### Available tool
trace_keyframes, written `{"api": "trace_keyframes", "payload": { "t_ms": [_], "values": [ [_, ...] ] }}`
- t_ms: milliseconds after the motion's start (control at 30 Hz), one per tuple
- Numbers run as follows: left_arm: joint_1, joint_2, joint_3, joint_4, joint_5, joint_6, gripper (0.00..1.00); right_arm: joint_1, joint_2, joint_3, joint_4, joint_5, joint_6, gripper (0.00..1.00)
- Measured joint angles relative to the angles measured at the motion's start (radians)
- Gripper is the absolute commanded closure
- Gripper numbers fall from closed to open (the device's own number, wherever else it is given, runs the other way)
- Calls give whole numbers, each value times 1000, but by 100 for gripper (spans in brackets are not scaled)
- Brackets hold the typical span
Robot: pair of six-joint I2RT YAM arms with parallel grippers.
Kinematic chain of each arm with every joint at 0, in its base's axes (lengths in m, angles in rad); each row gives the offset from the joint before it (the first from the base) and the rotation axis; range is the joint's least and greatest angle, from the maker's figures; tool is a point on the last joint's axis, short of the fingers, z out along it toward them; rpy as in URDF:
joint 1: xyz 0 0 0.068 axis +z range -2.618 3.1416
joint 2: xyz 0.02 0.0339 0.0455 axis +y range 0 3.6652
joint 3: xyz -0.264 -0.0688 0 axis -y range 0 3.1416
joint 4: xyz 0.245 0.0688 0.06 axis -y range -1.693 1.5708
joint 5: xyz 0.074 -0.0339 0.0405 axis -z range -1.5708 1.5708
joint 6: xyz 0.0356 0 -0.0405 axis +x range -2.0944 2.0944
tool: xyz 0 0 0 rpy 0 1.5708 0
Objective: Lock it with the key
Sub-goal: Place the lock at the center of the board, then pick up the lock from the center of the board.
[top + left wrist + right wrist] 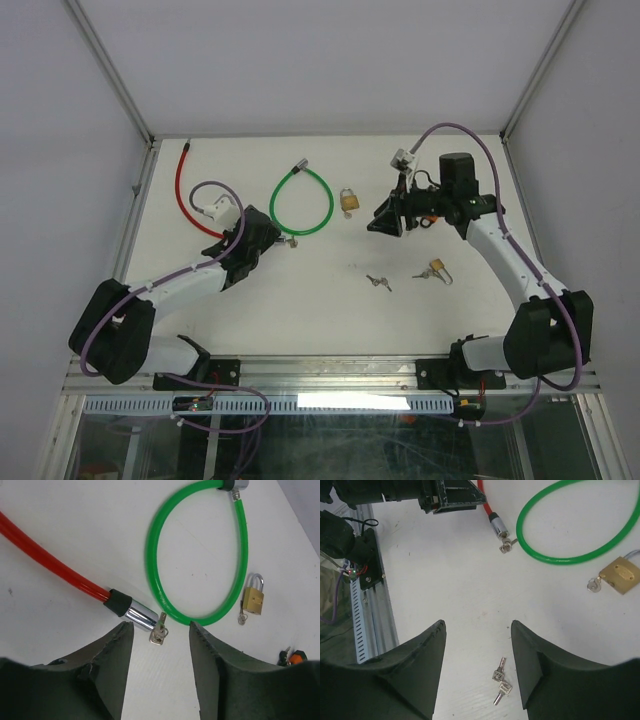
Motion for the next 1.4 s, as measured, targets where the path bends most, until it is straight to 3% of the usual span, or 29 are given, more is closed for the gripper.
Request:
{"api": "trace_keyframes", "payload": {
  "t_ms": [467, 633, 1033, 1233, 1400],
  "values": [
    [91, 138, 48, -169, -23, -182, 42, -34, 6, -32, 95, -81, 71, 43],
    [118, 203, 111, -236, -2, -208, 36, -34, 16, -32, 104, -83, 79, 43],
    [118, 357, 315, -404, 28, -214, 34, -34, 37, -32, 108, -85, 92, 43],
    [118, 382, 342, -461, 34, -230, 41, -34, 37, -32, 110, -86, 97, 43],
    [118, 382, 341, -487, 17, -255, 59, -34, 37, -32, 111, -86, 100, 43]
  ]
}}
